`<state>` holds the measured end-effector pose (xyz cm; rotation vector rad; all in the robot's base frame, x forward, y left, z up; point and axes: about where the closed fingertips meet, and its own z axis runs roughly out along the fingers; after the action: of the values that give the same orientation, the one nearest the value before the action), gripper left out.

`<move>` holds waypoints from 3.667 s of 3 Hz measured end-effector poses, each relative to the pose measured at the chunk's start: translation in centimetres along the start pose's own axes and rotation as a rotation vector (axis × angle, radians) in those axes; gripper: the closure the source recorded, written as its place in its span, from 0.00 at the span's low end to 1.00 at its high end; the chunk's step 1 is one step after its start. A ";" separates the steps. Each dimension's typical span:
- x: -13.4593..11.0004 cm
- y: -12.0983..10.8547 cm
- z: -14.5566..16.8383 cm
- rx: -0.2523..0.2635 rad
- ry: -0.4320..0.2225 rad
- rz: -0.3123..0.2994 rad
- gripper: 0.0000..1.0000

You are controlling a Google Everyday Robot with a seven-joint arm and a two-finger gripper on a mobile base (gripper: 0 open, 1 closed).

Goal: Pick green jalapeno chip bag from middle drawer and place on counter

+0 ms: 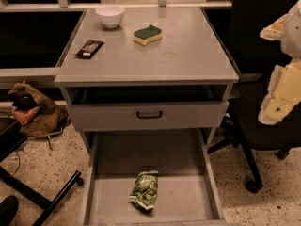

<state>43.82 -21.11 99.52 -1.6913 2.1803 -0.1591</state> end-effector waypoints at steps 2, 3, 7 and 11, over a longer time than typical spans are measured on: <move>0.7 0.8 2.6 -0.020 0.016 0.008 0.00; 2.4 3.6 9.1 -0.086 0.029 0.019 0.00; 2.9 11.3 22.9 -0.308 -0.044 0.035 0.00; -2.4 15.3 29.7 -0.416 -0.184 -0.095 0.00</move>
Offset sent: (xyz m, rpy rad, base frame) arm 0.0032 -0.0059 -0.1249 -0.0328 0.1212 -0.0357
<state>41.01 -10.60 67.79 -1.9357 2.0968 0.4382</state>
